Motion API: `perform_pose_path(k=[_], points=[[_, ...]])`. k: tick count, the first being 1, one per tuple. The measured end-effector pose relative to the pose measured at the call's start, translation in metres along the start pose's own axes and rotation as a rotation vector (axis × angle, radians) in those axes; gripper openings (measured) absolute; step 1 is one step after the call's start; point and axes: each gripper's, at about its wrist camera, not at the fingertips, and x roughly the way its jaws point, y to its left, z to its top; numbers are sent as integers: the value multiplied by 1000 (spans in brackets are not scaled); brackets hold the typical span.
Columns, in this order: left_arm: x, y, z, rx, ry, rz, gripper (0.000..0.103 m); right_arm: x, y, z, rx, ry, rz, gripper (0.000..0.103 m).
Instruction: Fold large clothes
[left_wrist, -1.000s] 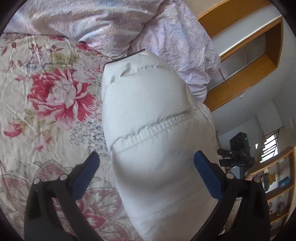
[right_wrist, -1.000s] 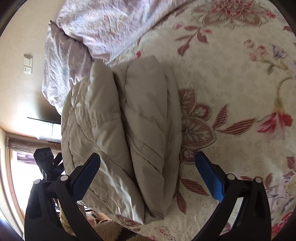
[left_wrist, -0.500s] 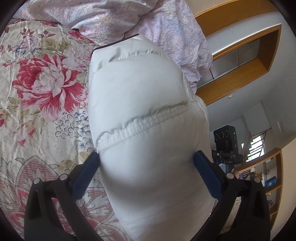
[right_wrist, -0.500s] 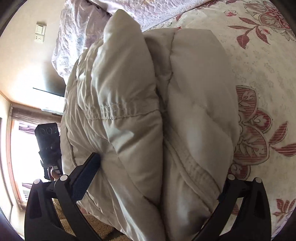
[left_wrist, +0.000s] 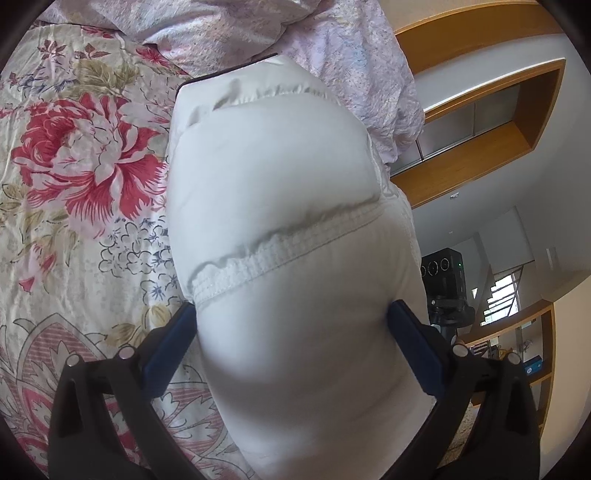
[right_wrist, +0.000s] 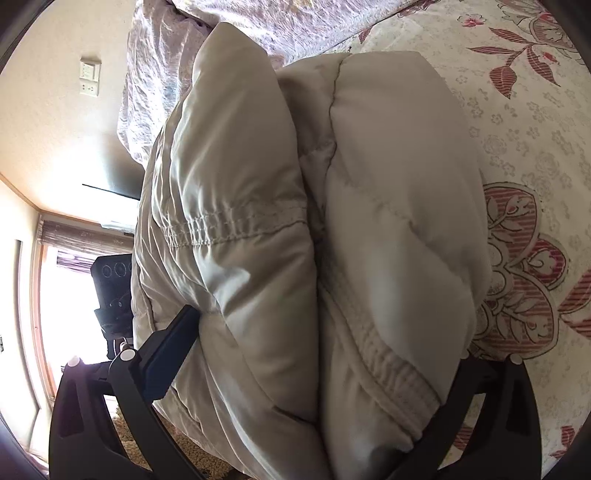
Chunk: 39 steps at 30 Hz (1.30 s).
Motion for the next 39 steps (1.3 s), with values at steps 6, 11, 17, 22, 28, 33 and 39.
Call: perform_pose_path(k=[6, 11, 17, 22, 28, 33, 39], points=[[7, 8, 2, -37, -10, -34, 101, -2, -3, -3, -38, 2, 2, 102], [5, 12, -2, -89, -38, -115, 95, -1, -1, -17, -67, -29, 86, 102], [-7, 3, -2, -67, -63, -181, 87, -7, 0, -35, -120, -86, 184, 94], [-10, -11, 10, -27, -89, -216, 86, -19, 6, -37, -124, -137, 221, 91], [-27, -15, 40, 4, -167, -227, 86, -23, 35, -11, -175, -173, 200, 90], [-43, 3, 58, -20, -239, -176, 86, 6, 49, 21, -183, -140, 194, 89], [-53, 30, 76, -35, -293, -112, 86, 37, 52, 46, -156, -119, 192, 88]])
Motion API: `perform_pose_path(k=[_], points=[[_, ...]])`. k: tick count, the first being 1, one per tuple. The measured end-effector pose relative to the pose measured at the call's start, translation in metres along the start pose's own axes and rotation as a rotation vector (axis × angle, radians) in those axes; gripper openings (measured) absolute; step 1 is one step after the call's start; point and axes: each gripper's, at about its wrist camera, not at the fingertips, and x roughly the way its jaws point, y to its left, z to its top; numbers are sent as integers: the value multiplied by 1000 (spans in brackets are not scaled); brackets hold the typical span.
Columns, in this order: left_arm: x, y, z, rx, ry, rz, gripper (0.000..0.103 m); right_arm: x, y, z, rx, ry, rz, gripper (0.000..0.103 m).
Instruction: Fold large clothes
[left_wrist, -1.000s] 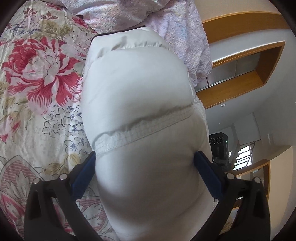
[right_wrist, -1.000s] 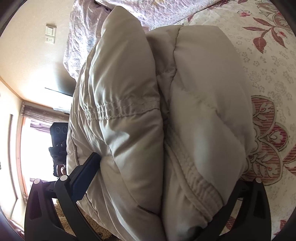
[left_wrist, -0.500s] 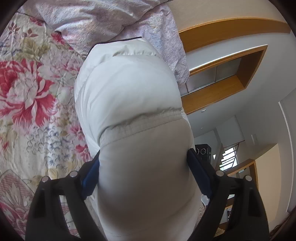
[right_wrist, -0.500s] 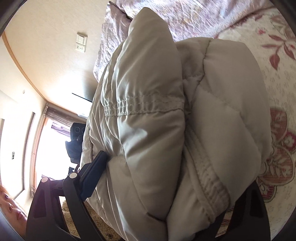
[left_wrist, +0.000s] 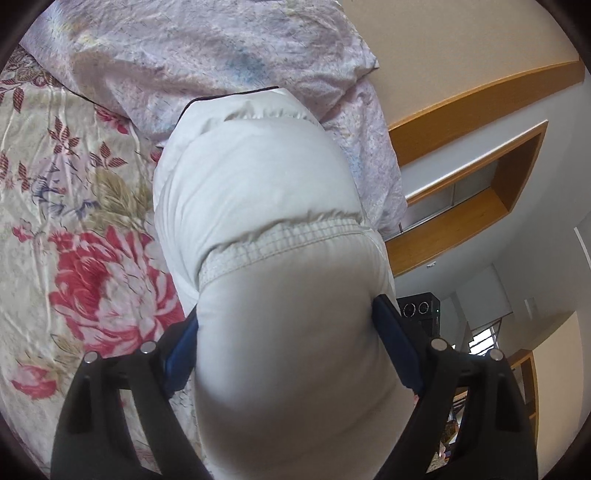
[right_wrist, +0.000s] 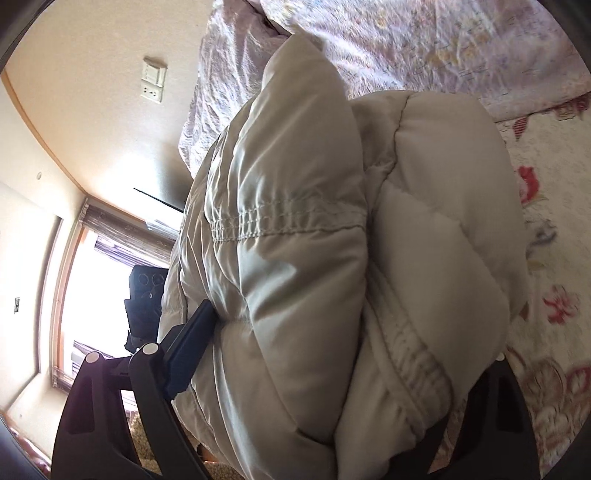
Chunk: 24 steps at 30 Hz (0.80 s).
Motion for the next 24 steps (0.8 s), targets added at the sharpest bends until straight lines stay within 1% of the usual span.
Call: perform_pose_path(k=[4, 8, 9, 11, 13, 14, 15, 16, 17, 19, 21, 23, 24], points=[[2, 16, 4, 33, -30, 61, 86, 6, -23, -1, 43, -5, -42, 88], [5, 24, 9, 82, -57, 123, 87, 3, -25, -3, 72, -34, -63, 89], [8, 25, 10, 87, -59, 138, 87, 1, -25, -6, 74, -36, -86, 90], [9, 25, 11, 88, -61, 155, 90, -3, -24, -13, 78, -40, -134, 98], [3, 22, 9, 114, -69, 206, 93, -14, -20, -18, 79, -57, -183, 101], [-2, 17, 7, 144, -88, 240, 94, -26, -17, -21, 70, -78, -216, 101], [-7, 11, 7, 167, -97, 283, 95, -40, -12, -21, 52, -110, -259, 101], [-12, 5, 9, 184, -90, 354, 98, -54, -6, -23, 27, -150, -303, 102], [-17, -3, 9, 213, -103, 430, 100, -68, 0, -26, 4, -193, -346, 102], [-25, -20, 9, 285, -142, 564, 101, -95, 19, -33, -52, -295, -429, 102], [-28, -36, 7, 339, -166, 604, 101, -104, 43, -38, -140, -346, -466, 102], [-24, -51, 6, 378, -156, 627, 101, -93, 70, -42, -255, -361, -529, 100], [-19, -59, 5, 402, -148, 638, 101, -83, 85, -47, -329, -371, -576, 99]])
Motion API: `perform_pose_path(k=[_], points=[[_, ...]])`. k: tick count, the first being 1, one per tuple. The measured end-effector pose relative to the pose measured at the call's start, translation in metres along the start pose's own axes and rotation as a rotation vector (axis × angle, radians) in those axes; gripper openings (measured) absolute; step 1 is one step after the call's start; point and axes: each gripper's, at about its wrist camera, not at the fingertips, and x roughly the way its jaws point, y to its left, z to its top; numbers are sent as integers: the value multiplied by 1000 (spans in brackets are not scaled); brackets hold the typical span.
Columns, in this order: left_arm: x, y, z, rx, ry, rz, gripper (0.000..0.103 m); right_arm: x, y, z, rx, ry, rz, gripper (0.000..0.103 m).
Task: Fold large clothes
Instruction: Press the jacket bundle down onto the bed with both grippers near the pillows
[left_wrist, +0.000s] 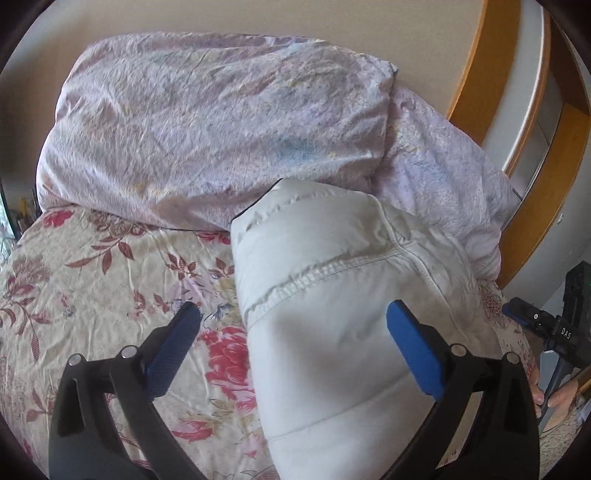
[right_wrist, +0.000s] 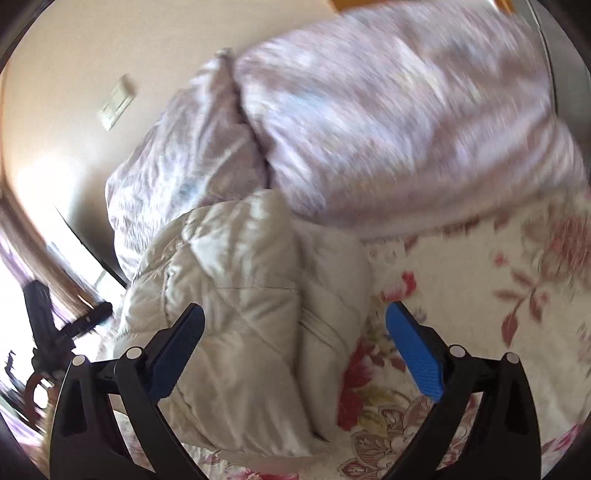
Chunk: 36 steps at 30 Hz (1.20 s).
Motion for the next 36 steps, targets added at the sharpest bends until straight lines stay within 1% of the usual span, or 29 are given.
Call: perform_pose_path(k=[1, 2, 3, 4, 5, 6, 7, 8, 10, 11, 12, 14, 16, 17, 21, 24, 36], points=[[1, -10, 1, 37, 2, 13, 101, 0, 19, -2, -79, -28, -31, 93], [4, -20, 3, 68, 0, 28, 101, 6, 35, 0, -125, -48, -49, 87], [7, -30, 5, 99, -3, 44, 101, 6, 49, -3, -182, -83, -59, 84], [9, -37, 4, 121, -5, 55, 101, 10, 61, -3, -206, -106, -53, 76], [12, -42, 5, 136, -3, 61, 101, 16, 66, 0, -218, -111, -42, 67], [16, -45, 6, 141, 4, 68, 101, 36, 71, 5, -218, -103, -35, 63], [20, -48, 6, 140, 11, 74, 101, 54, 79, 13, -211, -93, -30, 53], [23, -49, 7, 142, 16, 73, 101, 63, 80, 18, -205, -86, -29, 43], [30, -51, 8, 157, 14, 101, 101, 79, 79, 25, -194, -81, -48, 34], [33, -52, 8, 165, 14, 117, 101, 83, 79, 27, -191, -73, -64, 32], [36, -53, 7, 168, 18, 120, 101, 92, 73, 25, -186, -42, -88, 31], [44, -51, 5, 154, 37, 97, 101, 118, 73, 20, -187, 19, -108, 31], [52, -50, 1, 134, 60, 65, 101, 129, 70, 13, -211, 37, -124, 30], [55, -50, 0, 128, 63, 61, 101, 132, 68, 11, -216, 42, -125, 30], [63, -57, -6, 166, 60, 102, 101, 142, 65, 11, -237, 84, -126, 30], [67, -59, -8, 191, 57, 128, 101, 149, 63, 10, -249, 95, -122, 30], [80, -58, -16, 202, 12, 157, 101, 162, 51, 9, -193, 113, -62, 30]])
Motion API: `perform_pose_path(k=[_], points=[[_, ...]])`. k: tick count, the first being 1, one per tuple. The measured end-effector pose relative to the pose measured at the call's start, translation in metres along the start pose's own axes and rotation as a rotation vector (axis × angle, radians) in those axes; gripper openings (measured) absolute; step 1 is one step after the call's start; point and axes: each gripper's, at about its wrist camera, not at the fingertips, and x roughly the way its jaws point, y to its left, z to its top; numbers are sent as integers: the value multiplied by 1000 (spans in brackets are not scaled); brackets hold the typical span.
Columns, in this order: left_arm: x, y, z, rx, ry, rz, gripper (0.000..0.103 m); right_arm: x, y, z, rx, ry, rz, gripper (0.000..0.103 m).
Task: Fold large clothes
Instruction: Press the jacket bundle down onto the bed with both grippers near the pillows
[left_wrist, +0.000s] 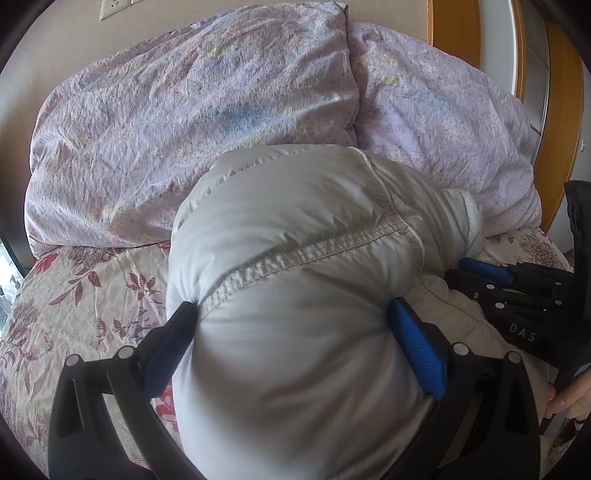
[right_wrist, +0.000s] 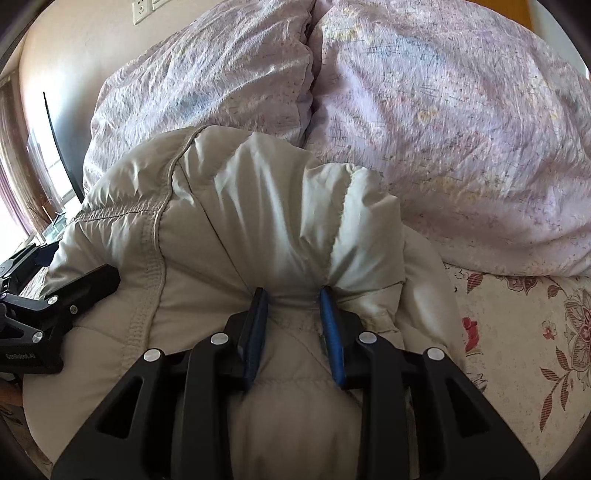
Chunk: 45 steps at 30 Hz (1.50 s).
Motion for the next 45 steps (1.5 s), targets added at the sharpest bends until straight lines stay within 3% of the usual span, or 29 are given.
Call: perform_pose_path(k=[6, 9, 11, 13, 20, 23, 45], points=[[1, -2, -4, 8, -29, 14, 101, 0, 1, -3, -1, -14, -8, 30], [-8, 0, 3, 28, 10, 2, 101, -14, 0, 9, 39, 30, -3, 31], [-19, 7, 13, 8, -8, -12, 101, -26, -3, 20, 66, -18, 14, 31], [-26, 14, 27, -3, -47, 19, 101, -31, -7, 33, 94, -58, -5, 32], [14, 27, 60, -38, 5, 90, 101, -3, -3, 72, 95, -85, -56, 32], [28, 28, 55, -57, 37, 44, 101, 26, -5, 65, 92, -9, -88, 32], [58, 27, 40, -93, 57, 15, 101, 54, -26, 46, 211, -9, 28, 32]])
